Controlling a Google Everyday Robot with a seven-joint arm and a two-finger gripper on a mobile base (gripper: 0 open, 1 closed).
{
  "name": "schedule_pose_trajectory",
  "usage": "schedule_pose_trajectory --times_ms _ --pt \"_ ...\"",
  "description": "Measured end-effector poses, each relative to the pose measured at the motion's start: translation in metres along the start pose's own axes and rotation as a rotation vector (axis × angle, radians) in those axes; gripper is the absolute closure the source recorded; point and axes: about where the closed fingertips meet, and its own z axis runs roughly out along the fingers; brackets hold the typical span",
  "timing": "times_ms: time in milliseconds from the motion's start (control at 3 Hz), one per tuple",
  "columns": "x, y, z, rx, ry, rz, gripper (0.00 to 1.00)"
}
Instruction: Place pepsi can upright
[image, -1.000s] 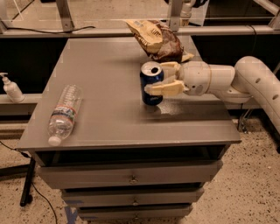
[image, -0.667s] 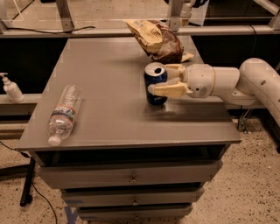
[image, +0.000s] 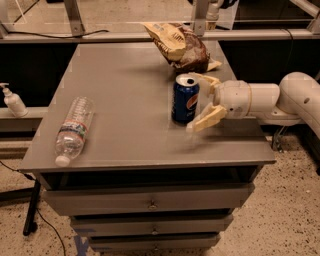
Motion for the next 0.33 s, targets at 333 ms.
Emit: schedule_pose_trajectory --times_ms 333 --pt "0.0001 0.0002 -0.0002 -0.002 0.002 -0.002 0.00"
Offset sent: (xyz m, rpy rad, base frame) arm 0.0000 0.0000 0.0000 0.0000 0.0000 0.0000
